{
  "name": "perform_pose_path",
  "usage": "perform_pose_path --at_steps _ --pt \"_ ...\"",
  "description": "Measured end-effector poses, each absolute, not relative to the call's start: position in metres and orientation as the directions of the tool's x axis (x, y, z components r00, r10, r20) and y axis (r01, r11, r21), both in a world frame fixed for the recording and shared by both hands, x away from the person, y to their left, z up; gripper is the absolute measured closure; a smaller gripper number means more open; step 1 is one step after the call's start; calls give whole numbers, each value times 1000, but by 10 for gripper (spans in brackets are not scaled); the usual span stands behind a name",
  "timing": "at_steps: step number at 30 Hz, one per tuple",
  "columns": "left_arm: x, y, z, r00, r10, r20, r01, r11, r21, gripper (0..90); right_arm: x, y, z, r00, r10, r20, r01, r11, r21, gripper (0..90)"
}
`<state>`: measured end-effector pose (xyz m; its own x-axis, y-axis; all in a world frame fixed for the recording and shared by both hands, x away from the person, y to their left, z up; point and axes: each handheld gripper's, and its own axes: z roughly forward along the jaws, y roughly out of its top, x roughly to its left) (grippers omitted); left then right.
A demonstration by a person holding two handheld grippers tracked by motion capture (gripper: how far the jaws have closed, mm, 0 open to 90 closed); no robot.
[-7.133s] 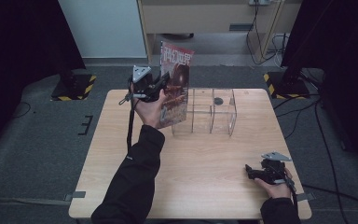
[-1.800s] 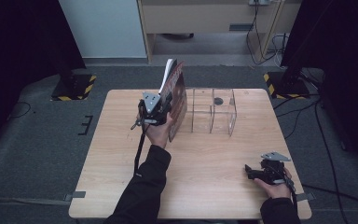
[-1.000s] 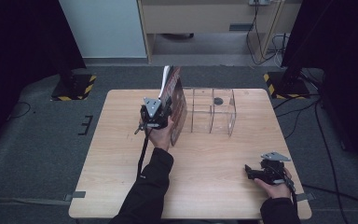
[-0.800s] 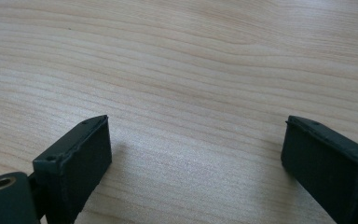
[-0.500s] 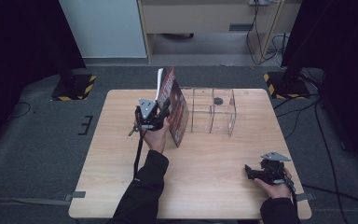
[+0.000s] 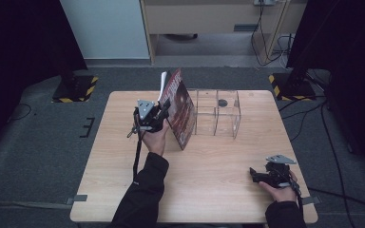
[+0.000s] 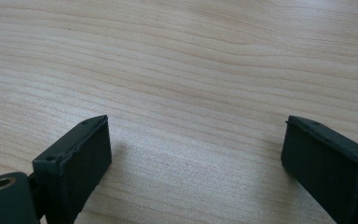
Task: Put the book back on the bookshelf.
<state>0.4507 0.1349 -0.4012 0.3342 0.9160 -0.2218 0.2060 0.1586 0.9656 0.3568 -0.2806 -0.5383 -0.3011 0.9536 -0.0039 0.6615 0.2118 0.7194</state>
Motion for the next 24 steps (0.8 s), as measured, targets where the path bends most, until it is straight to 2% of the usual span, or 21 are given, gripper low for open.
perform_pose_path --at_steps 4,10,17,24 --pt "452 133 -398 344 911 -229 201 166 965 835 357 -280 -538 -300 954 -3 661 211 720 85" --pt "455 121 -390 342 923 -174 151 129 980 838 357 -281 -538 -302 953 -5 660 213 720 85" --pt "456 109 -392 353 934 -59 90 29 996 839 358 -280 -538 -309 951 -4 657 217 722 85" --pt "452 114 -399 375 923 -88 92 58 994 837 358 -280 -538 -311 950 -7 655 220 723 87"
